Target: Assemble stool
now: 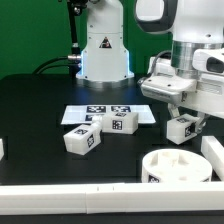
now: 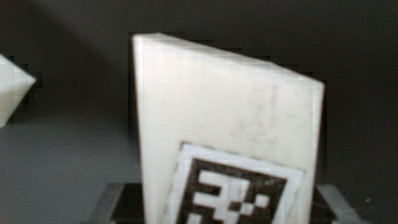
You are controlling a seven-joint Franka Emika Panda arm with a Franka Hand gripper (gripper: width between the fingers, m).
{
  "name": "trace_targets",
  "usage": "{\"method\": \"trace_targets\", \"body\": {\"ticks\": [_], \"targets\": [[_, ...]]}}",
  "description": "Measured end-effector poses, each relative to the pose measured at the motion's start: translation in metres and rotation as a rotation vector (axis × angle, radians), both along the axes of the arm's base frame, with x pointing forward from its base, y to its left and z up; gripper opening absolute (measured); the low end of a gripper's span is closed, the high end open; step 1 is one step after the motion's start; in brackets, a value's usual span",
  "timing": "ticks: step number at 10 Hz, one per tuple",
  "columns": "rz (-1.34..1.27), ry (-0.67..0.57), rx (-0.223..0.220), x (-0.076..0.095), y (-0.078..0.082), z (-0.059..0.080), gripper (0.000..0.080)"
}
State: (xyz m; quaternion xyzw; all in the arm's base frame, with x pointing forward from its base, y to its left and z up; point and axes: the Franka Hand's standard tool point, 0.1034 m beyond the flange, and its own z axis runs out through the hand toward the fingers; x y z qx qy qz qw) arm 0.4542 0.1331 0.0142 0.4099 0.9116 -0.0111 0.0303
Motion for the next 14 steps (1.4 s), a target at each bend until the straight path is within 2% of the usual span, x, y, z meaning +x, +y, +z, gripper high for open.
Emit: {"method": "trace_targets", "body": {"ticks": [4, 7, 8, 9, 10, 11, 12, 13, 14], "targets": [[0.427, 0.021, -0.056, -0.010, -0.005, -0.004, 0.0321], [0.407, 0.020, -0.055, -0.009, -0.007, -0.004, 0.0321], [0.399, 0.019, -0.055, -0.009, -0.007, -0.004, 0.0477], [0.365, 0.017, -0.054, -0.009, -0.007, -0.004, 0.0590], [0.341, 0.015, -0.061, -0.008, -0.009, 0.000, 0.0590], [0.268, 0.017, -0.085, -0.004, -0.015, 0.011, 0.0637], [0.155, 0.005, -0.111, 0.005, -0.021, 0.026, 0.0646], [0.078, -0.018, -0.111, 0.011, -0.019, 0.034, 0.0646], [0.000, -0.033, -0.103, 0.015, -0.019, 0.036, 0.0646]]}}
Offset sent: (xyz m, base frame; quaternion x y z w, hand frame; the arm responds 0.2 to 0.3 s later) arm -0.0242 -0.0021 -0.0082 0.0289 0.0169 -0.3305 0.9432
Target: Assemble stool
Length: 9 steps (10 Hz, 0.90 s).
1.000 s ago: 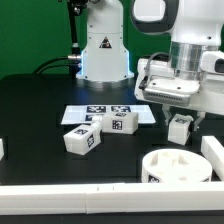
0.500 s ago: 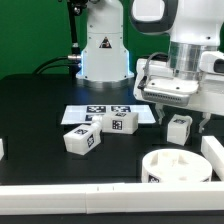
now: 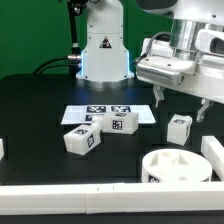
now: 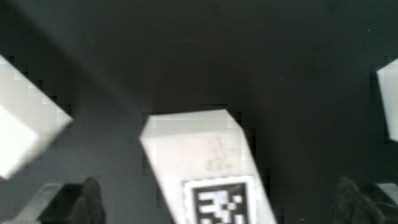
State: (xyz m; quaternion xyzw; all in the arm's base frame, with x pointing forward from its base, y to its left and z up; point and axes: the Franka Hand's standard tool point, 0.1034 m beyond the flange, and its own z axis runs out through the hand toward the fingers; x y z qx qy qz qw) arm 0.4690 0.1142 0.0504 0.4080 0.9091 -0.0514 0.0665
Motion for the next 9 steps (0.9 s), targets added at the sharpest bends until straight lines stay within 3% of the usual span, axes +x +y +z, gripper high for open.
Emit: {"method": "trace_targets", "body": {"ticks": [4, 7, 9], "targets": [[-0.223, -0.029, 0.016, -0.001, -0.001, -0.002, 0.0649], [-0.731, -0.057, 0.045, 0.003, -0.013, 0.008, 0.0649], [-0.868, -0.073, 0.060, 0.002, -0.010, 0.008, 0.0649]]}}
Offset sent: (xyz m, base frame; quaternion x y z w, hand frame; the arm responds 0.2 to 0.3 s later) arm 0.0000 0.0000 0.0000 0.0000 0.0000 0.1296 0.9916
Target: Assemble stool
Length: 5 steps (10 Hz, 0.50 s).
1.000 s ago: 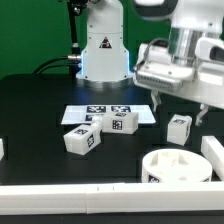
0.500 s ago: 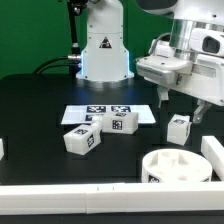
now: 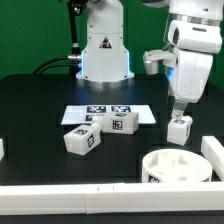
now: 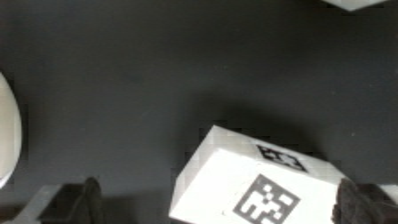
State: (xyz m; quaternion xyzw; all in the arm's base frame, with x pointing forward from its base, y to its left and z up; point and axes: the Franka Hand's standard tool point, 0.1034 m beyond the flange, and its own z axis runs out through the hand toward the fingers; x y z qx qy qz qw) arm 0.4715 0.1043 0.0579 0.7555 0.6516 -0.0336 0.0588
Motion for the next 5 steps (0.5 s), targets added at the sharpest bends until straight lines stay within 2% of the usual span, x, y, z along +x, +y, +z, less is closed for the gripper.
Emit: {"method": "trace_targets", "body": {"ticks": [3, 5], "targets": [[-0.187, -0.020, 0.007, -0.0008, 0.0006, -0.0010, 0.0649], [-0.501, -0.054, 0.031, 0.0026, 0.0010, 0.0007, 0.0649]]}}
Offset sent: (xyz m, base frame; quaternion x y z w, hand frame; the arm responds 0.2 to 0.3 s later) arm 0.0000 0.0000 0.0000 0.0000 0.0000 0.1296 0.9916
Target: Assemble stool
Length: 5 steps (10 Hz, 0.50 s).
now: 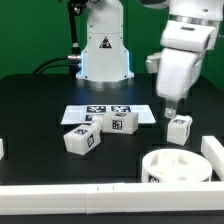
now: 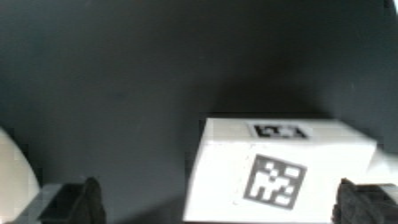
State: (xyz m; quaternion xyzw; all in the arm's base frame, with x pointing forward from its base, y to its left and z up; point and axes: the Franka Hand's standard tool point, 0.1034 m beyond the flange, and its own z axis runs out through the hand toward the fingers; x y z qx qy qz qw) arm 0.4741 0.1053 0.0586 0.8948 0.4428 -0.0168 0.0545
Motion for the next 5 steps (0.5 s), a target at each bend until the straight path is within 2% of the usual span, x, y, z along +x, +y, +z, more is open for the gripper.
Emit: {"method": "trace_targets", "body": {"ticks": [2, 3, 4, 5], "targets": [[-0.388, -0.013, 0.063, 0.003, -0.004, 0.001, 0.0649], [-0.507, 0.003, 0.096, 0.002, -0.011, 0.000, 0.0649], [-0.490, -0.004, 0.095, 0.001, -0.008, -0.001, 0.0649], [-0.583, -0.005, 0.104, 0.000, -0.005, -0.001, 0.0649]]}}
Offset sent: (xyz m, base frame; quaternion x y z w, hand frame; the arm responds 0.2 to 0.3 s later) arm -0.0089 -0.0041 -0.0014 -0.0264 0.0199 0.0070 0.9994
